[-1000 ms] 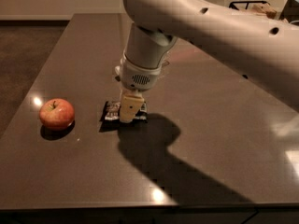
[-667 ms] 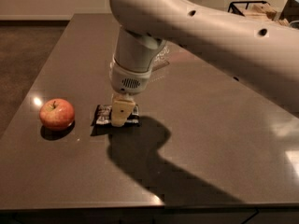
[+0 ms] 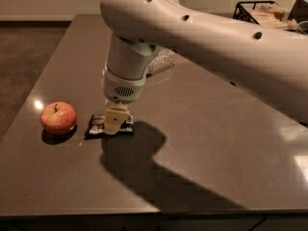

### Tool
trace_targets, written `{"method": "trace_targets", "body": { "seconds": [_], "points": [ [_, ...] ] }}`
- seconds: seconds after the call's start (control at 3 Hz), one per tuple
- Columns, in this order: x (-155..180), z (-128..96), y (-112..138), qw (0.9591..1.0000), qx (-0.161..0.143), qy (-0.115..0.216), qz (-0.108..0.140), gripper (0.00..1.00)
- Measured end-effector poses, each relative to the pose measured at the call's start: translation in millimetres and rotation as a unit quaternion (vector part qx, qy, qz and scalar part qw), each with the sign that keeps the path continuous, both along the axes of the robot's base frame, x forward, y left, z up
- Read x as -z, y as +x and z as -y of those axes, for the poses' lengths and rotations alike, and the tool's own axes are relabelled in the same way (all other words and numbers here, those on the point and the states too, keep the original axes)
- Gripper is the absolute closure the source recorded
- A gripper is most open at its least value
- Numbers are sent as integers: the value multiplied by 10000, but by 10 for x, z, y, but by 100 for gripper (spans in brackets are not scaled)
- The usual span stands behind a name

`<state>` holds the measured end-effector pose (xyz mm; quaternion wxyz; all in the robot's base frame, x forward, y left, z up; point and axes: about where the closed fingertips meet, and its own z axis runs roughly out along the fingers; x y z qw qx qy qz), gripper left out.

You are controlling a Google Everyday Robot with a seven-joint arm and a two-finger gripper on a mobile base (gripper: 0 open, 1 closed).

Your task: Move rxbar chocolate near apple

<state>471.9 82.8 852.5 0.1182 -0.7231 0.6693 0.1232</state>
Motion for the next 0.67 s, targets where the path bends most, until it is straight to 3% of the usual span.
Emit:
{"method": "trace_targets", "body": {
  "seconds": [0.33,0.67],
  "points": [
    [0,-3,-3,10000,-7,-7,7,0],
    [0,-3,-4,10000,-8,-7,7,0]
  ]
}}
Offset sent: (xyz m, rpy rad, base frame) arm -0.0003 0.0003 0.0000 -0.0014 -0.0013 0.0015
